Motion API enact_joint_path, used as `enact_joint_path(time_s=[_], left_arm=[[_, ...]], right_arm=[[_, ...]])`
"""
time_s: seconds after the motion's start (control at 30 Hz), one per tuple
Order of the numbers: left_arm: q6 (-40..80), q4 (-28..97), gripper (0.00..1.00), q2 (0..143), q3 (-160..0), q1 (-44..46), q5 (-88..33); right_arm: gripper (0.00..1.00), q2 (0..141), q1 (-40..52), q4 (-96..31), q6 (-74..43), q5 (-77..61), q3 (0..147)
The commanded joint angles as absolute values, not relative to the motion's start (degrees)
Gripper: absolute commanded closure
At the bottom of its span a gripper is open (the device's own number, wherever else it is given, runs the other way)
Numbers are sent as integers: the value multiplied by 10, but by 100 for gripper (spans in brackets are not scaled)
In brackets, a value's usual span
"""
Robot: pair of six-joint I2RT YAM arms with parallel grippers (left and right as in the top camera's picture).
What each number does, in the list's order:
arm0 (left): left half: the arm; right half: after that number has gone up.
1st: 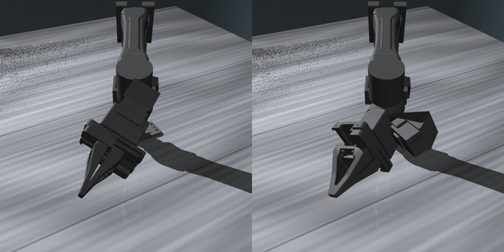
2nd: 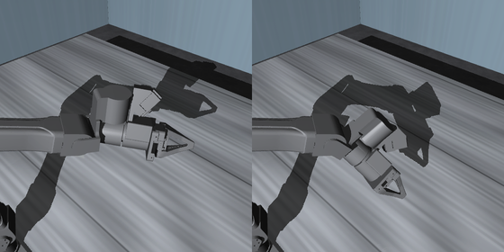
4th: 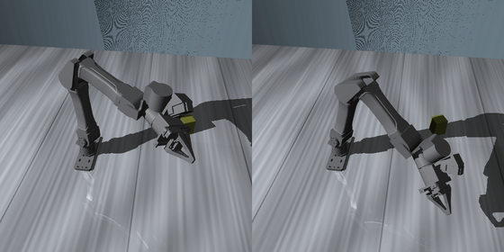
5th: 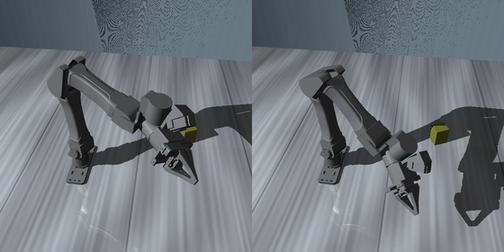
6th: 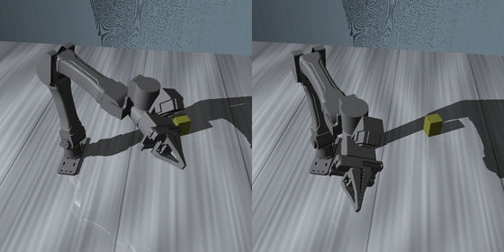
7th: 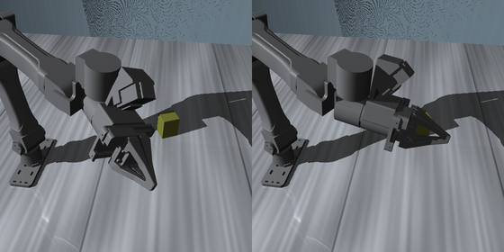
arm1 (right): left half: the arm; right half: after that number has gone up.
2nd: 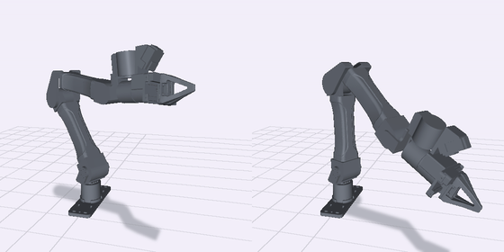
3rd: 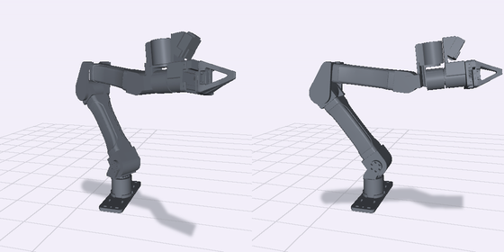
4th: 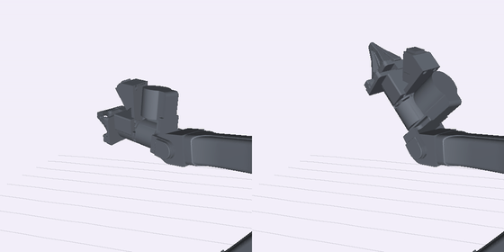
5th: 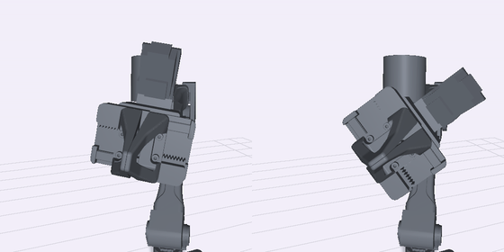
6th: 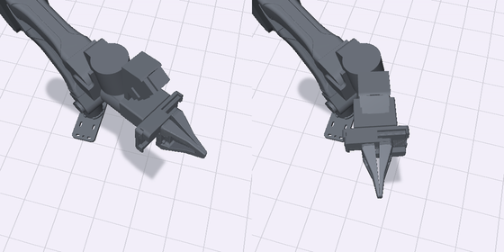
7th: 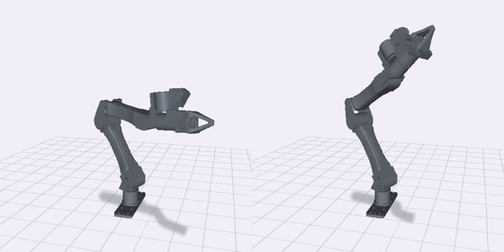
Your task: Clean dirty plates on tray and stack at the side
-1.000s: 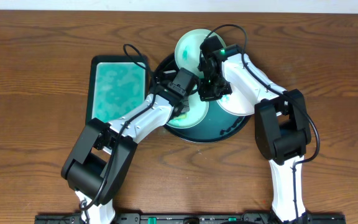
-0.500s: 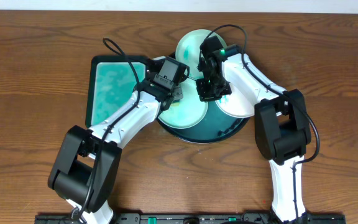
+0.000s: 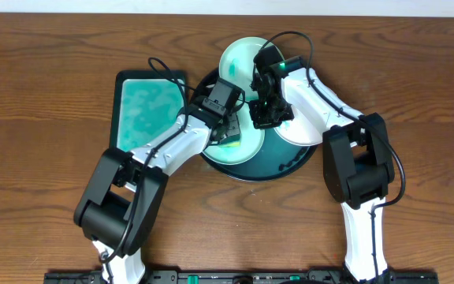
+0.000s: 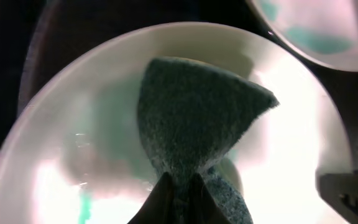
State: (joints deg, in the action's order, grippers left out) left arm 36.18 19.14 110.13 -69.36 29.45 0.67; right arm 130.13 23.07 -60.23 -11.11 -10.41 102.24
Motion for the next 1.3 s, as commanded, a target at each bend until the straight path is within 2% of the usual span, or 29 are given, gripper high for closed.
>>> enact_joint_path(time_s=[0.0,0.3,0.47,0.57,0.63,0.67,0.8,1.03,1.27], left_arm=[[336,220,93,1112,-687,283,108],[280,218,93,1111,-686,283,275],[266,202,93,1077,-687,283,289],[267,198,93,1045,-688,283,238],[268,191,93,1031,-688,283,140],[268,181,93,1029,-688,283,40],[271,156,93,1043,-685,285,-120],[283,170,93,1091,-685,286,-108],[283,219,93,1103,-685,286,48]], right_arm=[[99,1308,237,-607,-106,-120,1022],[99,1308,237,-609,-106,-120,1022],[99,1308,237,-610,-106,-120,1022],[99,1308,237,-610,-106,-120,1022],[99,1308,237,-610,-107,-120,1022],[99,1308,237,-609,-107,-120,1022],[99,1308,237,-609,-107,-120,1022],[99,1308,237,-611,-106,-120,1022],[99,1308,237,-611,-106,-120,1022]])
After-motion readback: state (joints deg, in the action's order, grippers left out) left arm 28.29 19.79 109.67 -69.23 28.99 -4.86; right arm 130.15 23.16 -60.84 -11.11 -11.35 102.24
